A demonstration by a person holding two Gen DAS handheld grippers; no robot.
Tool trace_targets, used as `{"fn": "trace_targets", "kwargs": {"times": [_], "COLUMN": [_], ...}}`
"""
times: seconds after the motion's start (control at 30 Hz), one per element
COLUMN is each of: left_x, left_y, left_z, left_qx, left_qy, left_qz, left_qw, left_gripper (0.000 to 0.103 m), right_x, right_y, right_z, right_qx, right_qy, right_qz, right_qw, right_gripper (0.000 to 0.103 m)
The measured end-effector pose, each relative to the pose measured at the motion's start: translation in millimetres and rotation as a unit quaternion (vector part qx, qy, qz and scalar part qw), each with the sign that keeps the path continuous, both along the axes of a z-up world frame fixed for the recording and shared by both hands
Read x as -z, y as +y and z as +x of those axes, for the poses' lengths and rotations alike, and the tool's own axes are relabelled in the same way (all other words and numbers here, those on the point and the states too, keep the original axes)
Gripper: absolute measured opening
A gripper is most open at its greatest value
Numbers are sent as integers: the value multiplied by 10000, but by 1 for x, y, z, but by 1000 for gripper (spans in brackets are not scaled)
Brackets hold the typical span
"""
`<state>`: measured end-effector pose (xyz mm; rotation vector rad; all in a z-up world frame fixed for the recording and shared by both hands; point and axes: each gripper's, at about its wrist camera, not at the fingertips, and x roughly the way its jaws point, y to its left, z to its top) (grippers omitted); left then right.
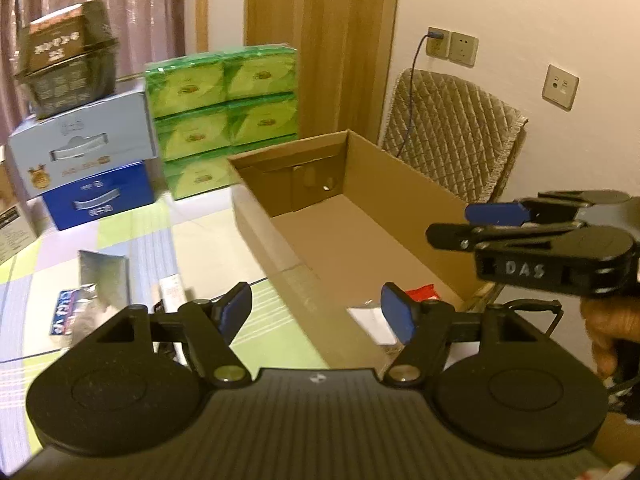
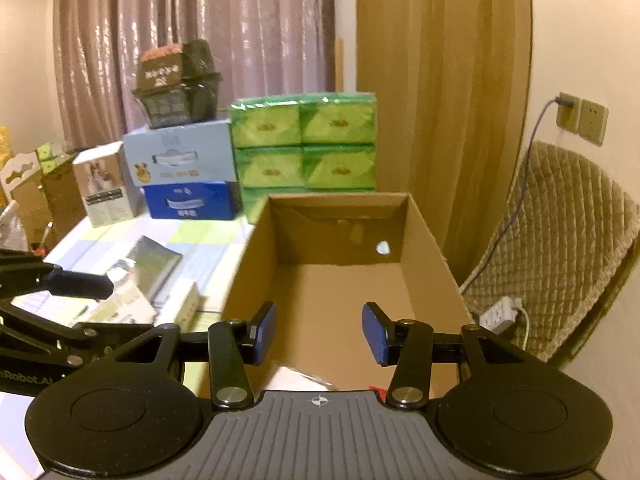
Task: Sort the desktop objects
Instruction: 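Open both tools, dropping the candy and wrapped pad into the box, then move both open tools back toward the remaining items on the table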
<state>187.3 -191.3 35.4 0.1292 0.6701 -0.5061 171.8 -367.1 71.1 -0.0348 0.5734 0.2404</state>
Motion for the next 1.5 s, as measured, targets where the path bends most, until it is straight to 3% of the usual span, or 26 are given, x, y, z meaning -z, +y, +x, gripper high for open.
{"fn": "trace_targets", "kwargs": {"times": [0.4, 0.77, 1.13, 1.5], "left_x": [-11, 13, 41, 88], "left_y": [70, 165, 217, 233], "left_z": [-41, -75, -80, -39], "left_qx": [-522, -1300, -1676, -1682], "left_qy": [-131, 60, 286, 502], "left_qz": [112, 398, 552, 602], "left_qw": [9985, 9907, 9839, 9826], "left_gripper": [73, 75, 76, 76], "right_x": [-21, -15, 32, 89], "right_y": [55, 104, 147, 172], "right_z": [-37, -56, -49, -14], "right_qx": [-515, -977, -1319, -1404], "right_qy": [-157, -118, 301, 732], "right_qz": [115, 199, 191, -61], "right_qw": [9985, 9949, 9906, 9874], "right_gripper": [53, 57, 58, 58]}}
